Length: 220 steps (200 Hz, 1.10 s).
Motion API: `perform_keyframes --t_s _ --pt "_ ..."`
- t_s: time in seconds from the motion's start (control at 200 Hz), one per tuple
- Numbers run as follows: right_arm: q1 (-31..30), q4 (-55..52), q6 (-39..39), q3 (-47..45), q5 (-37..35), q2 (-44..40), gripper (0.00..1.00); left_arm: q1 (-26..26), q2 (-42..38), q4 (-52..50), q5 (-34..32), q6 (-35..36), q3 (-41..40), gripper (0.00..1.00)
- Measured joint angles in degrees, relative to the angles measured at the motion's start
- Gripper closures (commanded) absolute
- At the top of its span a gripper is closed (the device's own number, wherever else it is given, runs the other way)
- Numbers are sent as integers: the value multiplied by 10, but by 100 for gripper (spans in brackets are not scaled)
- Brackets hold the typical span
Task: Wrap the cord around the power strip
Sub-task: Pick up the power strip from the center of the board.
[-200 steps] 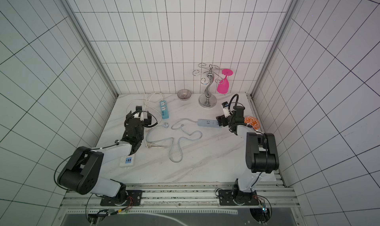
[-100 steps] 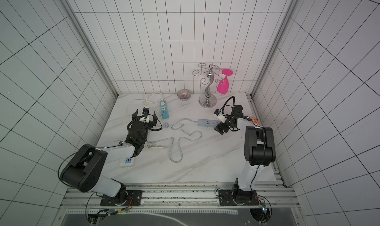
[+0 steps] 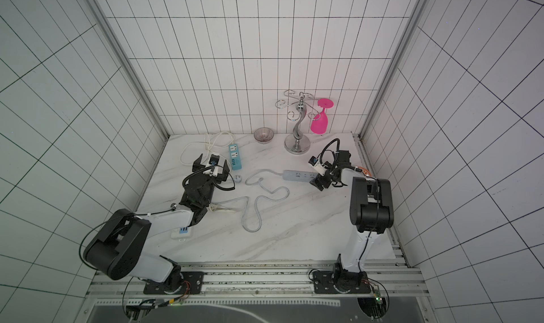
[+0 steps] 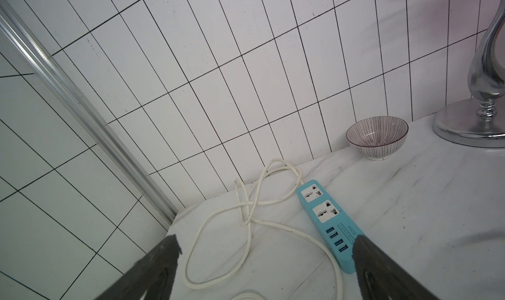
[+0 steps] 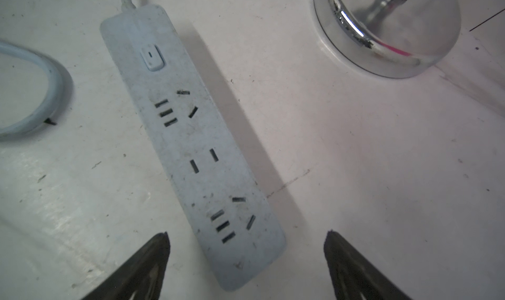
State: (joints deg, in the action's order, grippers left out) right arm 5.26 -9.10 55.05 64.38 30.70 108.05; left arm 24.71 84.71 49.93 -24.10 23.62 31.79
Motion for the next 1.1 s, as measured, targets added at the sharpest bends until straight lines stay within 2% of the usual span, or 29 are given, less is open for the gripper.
perform_keyframes --t_s 0.29,0.5,0.855,1.099 --pt "0 -1 10 12 18 35 13 0 0 0 1 10 0 2" --pt "0 -10 18 42 36 56 20 0 1 0 -1 15 0 2" --pt "0 -58 33 48 50 57 22 0 15 1 -7 20 7 2" --pt "-10 -78 44 56 49 57 30 0 17 3 -10 20 8 2"
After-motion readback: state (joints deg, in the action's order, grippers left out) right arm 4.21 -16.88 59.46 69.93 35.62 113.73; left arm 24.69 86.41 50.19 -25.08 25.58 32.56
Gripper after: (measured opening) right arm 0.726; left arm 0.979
